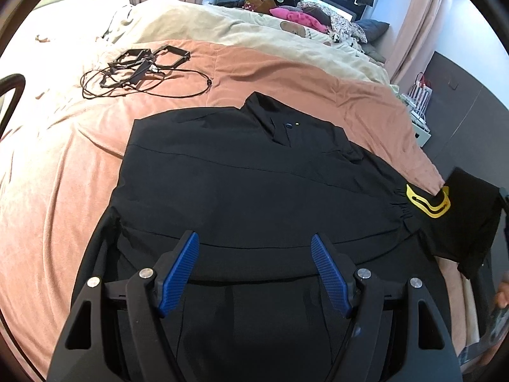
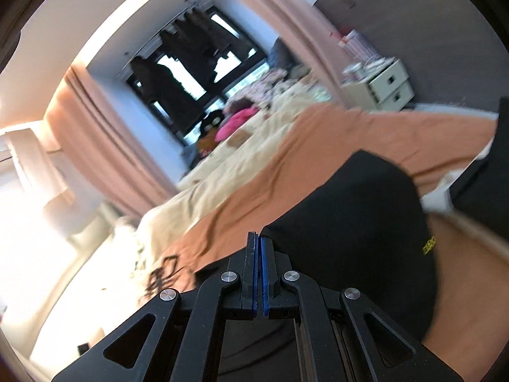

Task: Fold large clothes

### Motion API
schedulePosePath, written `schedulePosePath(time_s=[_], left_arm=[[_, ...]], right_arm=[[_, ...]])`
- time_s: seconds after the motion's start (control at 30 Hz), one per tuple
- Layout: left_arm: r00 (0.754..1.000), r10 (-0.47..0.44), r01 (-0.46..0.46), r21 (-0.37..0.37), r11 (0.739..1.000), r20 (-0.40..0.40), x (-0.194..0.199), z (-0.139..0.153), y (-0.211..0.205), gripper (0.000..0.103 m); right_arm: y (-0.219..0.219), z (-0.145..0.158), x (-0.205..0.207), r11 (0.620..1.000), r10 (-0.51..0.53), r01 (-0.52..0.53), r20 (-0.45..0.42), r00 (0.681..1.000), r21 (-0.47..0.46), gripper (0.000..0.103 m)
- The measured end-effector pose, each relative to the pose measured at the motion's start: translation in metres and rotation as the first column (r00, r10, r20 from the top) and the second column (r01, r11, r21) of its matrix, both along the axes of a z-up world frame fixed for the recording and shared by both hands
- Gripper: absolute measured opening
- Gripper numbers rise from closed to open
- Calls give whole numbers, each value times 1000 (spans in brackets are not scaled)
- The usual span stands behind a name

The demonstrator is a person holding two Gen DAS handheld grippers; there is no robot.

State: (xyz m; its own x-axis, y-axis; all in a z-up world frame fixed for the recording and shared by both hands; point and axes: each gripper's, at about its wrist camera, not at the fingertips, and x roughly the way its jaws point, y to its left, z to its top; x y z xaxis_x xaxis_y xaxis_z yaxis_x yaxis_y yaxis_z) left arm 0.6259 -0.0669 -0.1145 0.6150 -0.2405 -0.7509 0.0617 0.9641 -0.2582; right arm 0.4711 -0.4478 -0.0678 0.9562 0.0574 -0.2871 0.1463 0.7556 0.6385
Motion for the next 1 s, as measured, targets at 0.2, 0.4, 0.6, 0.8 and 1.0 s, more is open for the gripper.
schedulePosePath(time_s=[0.2,0.4,0.6,0.8,1.0], left_arm=[[1000,18,-18,-18,1000,3,-2,2,13,74],[999,38,-39,-33,999,-12,-2,-1,30,74],[997,77,-79,-54,995,-29,-1,-4,51,74],[995,91,-94,-56,994,-47,1,-8,62,74],[994,62,-71,-93,993,-93,4,-12,59,74]], right_arm=[[46,-21,25,994,95,-94,-14,995,54,3],[103,-49,45,974,212,-206,-61,975,91,3],[158,-84,71,950,308,-294,-169,936,108,3],[194,-109,90,928,373,-356,-298,879,111,20],[197,-108,77,926,376,-361,-316,871,105,100]])
